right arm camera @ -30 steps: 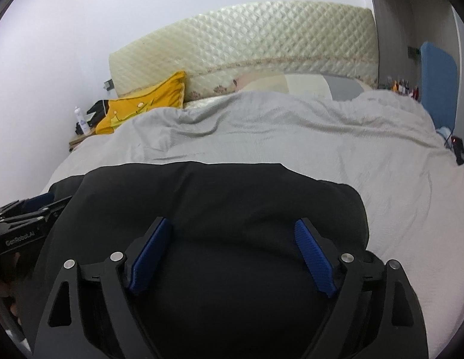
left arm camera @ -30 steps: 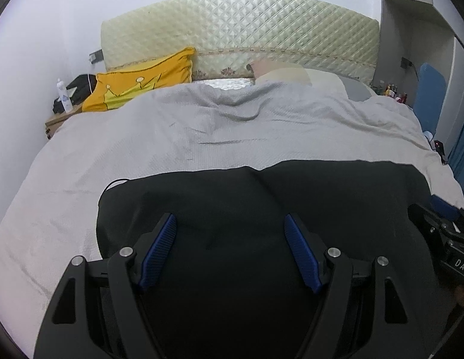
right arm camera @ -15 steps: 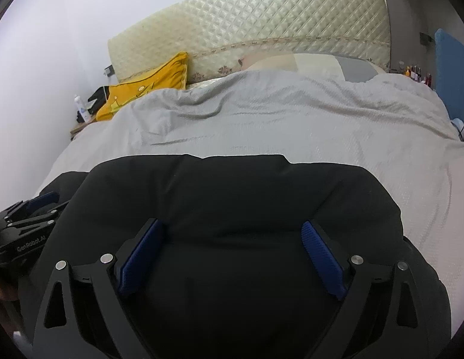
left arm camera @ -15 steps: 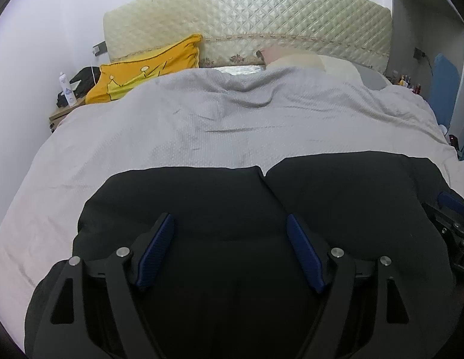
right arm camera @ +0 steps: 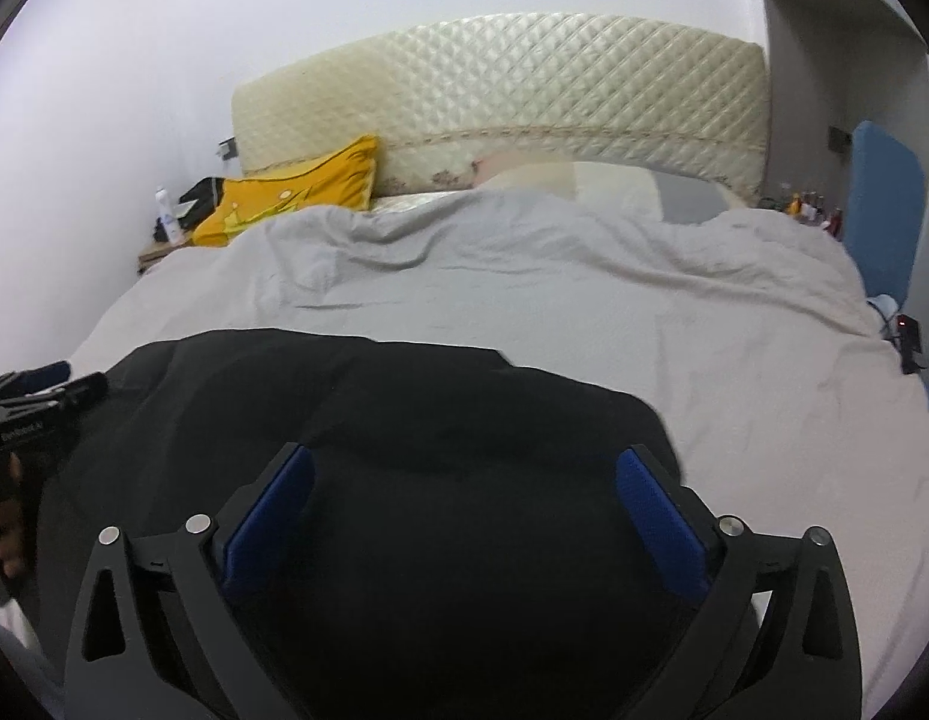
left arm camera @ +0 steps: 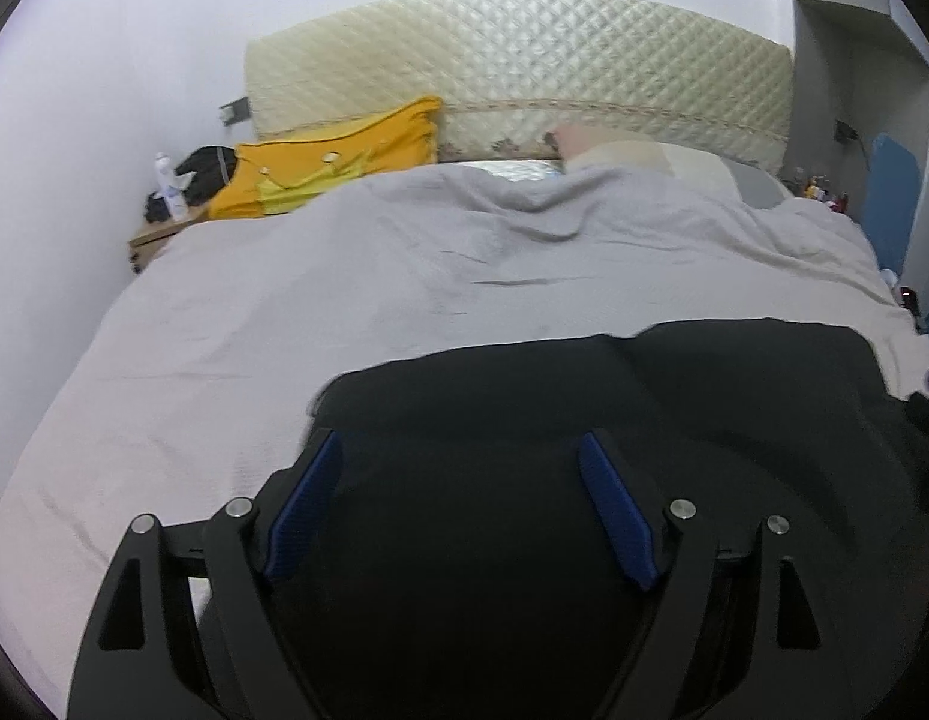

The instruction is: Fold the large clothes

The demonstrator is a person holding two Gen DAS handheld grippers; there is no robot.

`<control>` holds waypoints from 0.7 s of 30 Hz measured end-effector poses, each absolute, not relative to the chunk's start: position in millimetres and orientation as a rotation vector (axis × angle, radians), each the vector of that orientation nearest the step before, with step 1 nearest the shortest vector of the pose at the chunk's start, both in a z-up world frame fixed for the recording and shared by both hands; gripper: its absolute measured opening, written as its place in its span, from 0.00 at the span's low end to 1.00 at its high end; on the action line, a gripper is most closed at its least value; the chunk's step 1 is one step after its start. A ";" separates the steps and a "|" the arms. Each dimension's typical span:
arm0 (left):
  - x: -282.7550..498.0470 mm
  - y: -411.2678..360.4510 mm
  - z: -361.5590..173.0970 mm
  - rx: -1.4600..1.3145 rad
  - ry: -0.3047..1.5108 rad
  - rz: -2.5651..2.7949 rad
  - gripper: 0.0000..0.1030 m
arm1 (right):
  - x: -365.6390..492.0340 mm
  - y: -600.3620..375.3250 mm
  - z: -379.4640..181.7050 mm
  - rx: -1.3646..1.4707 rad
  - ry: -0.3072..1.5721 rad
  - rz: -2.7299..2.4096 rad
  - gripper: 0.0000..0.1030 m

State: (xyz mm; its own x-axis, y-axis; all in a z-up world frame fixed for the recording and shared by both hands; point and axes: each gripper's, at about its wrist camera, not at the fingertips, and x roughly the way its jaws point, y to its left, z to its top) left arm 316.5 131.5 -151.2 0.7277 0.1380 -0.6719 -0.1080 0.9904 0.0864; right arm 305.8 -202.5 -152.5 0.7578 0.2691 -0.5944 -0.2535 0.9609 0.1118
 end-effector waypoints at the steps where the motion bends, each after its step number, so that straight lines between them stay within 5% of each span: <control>1: 318.6 134.0 -153.7 0.049 0.752 0.144 0.79 | 305.3 -204.6 -153.8 0.022 0.651 0.278 0.99; 12: 323.7 142.3 -186.8 -0.006 0.819 0.092 0.81 | 310.1 -215.2 -188.4 0.039 0.682 0.281 1.00; 21: 303.2 138.0 -151.0 -0.113 0.844 0.014 0.82 | 286.0 -221.6 -153.7 0.051 0.652 0.269 1.00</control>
